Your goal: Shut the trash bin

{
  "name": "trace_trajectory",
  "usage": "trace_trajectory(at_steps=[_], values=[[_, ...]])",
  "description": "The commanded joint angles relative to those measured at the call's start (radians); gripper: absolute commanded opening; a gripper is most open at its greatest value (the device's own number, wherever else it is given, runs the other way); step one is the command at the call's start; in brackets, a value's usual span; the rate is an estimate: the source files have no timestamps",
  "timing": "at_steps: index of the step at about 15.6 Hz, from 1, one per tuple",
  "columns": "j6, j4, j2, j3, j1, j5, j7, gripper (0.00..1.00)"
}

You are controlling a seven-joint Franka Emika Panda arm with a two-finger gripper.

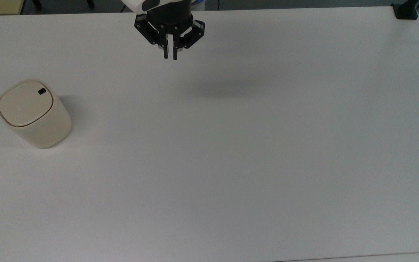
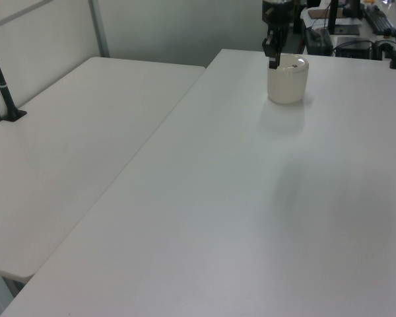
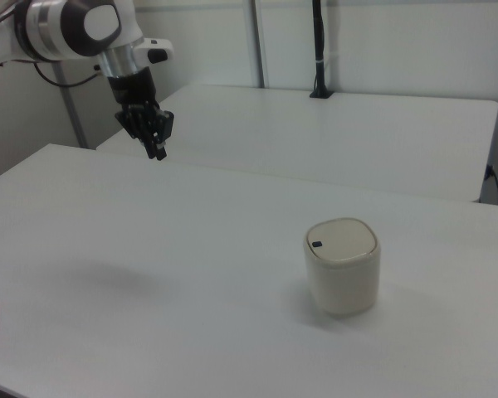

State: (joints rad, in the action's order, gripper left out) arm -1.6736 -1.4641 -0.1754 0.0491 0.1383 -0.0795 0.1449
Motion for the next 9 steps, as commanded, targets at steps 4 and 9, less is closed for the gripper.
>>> trace_trajectory(at_steps=[4, 9], values=[[0.058, -0.055, 0.079, -0.002, 0.003, 0.018, -0.033, 1.00], [0.066, -0.074, 0.105, -0.003, -0.005, 0.020, -0.054, 1.00]])
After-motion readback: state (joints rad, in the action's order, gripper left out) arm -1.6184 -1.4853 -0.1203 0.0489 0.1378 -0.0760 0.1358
